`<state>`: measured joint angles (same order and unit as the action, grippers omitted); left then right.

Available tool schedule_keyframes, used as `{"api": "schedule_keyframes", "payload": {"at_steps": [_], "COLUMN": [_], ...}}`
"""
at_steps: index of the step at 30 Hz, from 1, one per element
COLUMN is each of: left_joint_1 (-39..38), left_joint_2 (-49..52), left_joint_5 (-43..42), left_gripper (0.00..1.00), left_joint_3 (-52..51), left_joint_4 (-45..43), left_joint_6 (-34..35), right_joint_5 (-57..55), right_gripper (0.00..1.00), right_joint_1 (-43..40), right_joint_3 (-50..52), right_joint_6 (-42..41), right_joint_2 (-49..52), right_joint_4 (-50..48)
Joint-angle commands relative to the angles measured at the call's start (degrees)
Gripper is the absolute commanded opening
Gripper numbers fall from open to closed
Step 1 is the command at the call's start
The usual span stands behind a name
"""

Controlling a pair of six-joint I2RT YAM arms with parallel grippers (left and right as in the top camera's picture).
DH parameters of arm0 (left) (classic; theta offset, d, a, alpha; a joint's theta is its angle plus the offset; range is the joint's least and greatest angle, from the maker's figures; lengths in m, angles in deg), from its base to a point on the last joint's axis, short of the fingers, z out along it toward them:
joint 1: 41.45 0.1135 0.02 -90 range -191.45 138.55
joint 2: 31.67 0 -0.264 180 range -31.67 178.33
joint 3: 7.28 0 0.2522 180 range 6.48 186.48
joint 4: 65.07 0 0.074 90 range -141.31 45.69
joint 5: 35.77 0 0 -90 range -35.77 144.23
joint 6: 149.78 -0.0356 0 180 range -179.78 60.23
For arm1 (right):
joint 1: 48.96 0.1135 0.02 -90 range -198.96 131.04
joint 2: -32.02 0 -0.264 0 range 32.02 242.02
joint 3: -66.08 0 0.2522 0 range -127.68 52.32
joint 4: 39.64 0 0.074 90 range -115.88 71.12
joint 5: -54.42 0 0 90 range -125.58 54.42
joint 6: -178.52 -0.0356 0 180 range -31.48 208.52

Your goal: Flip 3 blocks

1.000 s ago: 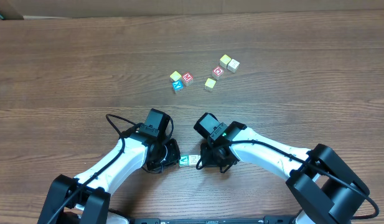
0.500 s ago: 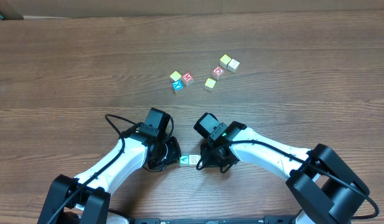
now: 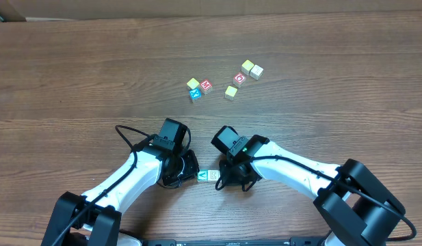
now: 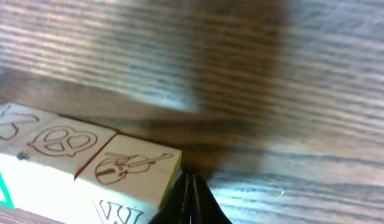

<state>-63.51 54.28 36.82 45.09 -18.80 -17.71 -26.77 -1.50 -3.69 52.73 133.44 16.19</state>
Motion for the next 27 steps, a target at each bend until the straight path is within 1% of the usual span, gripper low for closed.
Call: {"api": "schedule_keyframes", "payload": {"at_steps": [1, 4, 8, 19, 27], "left_joint_1": [0.28, 0.28, 0.26, 0.13, -2.03], "left_joint_2": [0.61, 0.61, 0.61, 0.61, 0.63], "left_joint_5": [-0.90, -1.20, -1.51, -1.75, -1.55], "left_gripper": [0.04, 0.04, 0.04, 0.04, 0.04], "left_joint_3": [-0.48, -0.48, -0.48, -0.48, -0.48], "left_joint_4": [-0.20, -0.20, -0.22, -1.75, -3.85], "left_joint_6": [0.83, 0.83, 0.70, -2.54, -3.30], "right_joint_5": [3.06, 5.35, 5.88, 8.11, 9.79], "right_gripper": [0.04, 0.04, 0.04, 0.04, 0.04], "right_joint_1": [0.85, 0.85, 0.85, 0.85, 0.85], "right_joint_3": [0.57, 0.57, 0.57, 0.57, 0.57], "right_joint_6": [-4.02, -7.74, -10.67, -14.71, -16.81], "right_joint_2": [1.84, 1.84, 1.84, 1.84, 1.84], "right_joint_4": [0.31, 0.26, 0.42, 0.46, -0.04]}}
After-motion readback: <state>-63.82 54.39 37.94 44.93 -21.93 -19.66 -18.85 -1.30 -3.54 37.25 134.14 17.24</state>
